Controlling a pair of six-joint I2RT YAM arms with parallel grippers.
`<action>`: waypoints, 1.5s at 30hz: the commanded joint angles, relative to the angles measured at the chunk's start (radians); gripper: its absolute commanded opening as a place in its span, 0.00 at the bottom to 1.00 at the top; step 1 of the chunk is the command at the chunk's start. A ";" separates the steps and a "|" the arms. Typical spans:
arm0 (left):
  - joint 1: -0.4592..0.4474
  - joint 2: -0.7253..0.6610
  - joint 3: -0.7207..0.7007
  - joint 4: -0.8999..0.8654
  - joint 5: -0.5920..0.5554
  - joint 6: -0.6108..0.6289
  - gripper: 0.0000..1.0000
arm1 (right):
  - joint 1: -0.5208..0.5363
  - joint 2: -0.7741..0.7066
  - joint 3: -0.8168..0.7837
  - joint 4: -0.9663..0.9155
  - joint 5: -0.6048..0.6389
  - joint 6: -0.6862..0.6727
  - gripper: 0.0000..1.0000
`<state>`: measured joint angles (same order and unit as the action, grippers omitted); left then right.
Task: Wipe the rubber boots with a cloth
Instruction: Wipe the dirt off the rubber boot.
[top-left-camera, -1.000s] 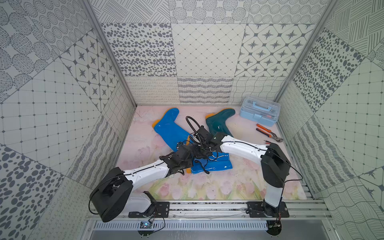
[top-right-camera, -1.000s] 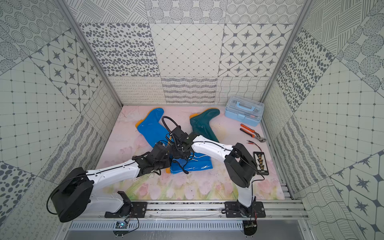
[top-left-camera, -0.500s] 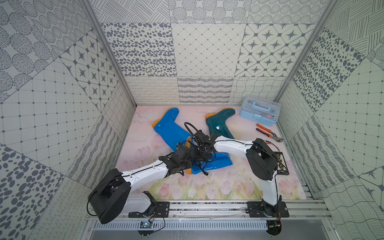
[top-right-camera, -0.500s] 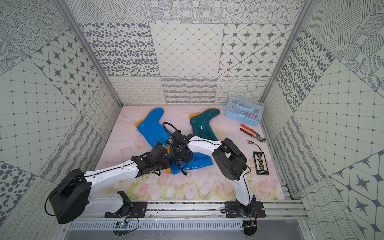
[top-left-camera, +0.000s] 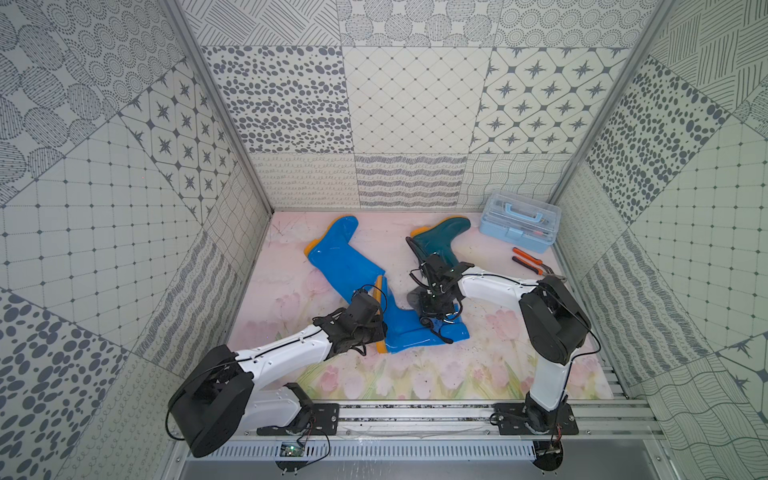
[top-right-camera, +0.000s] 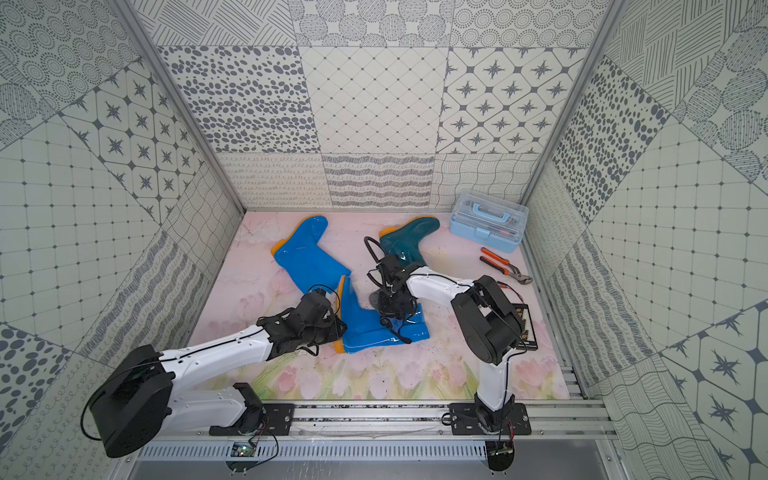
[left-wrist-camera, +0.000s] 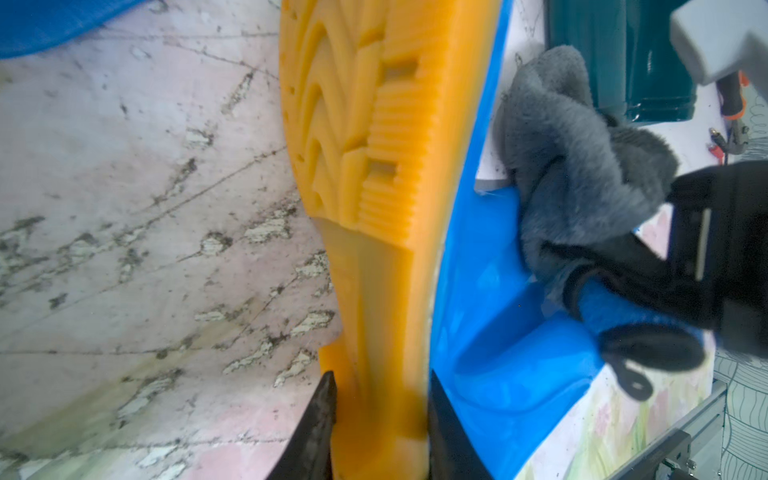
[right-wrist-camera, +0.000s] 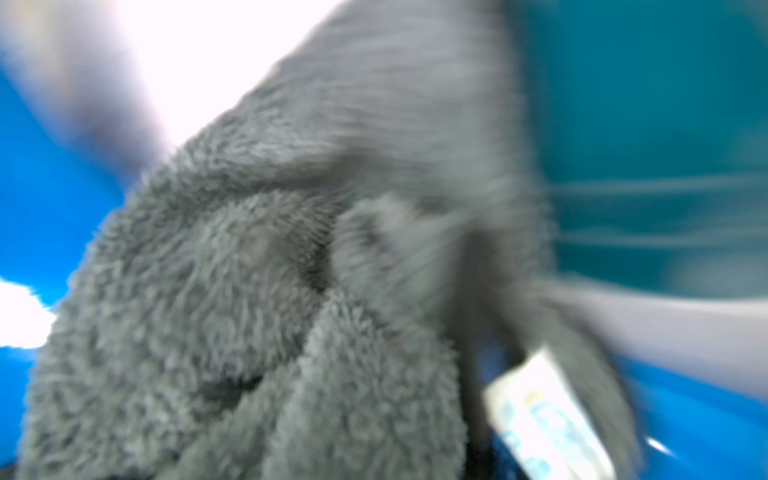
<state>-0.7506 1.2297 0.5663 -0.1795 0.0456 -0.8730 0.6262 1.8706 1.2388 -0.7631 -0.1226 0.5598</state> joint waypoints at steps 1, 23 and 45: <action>0.003 -0.026 0.050 -0.165 0.078 0.112 0.00 | -0.055 0.010 -0.041 -0.245 0.338 -0.028 0.00; 0.002 0.102 0.079 -0.101 0.106 0.033 0.00 | 0.307 -0.002 -0.109 0.239 -0.073 0.305 0.00; 0.004 0.155 0.144 -0.153 0.100 0.052 0.00 | 0.440 -0.360 -0.287 0.276 -0.012 0.411 0.00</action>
<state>-0.7483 1.3464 0.6865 -0.3340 0.0982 -0.8074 1.0210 1.4834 0.9405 -0.6399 -0.0753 0.8825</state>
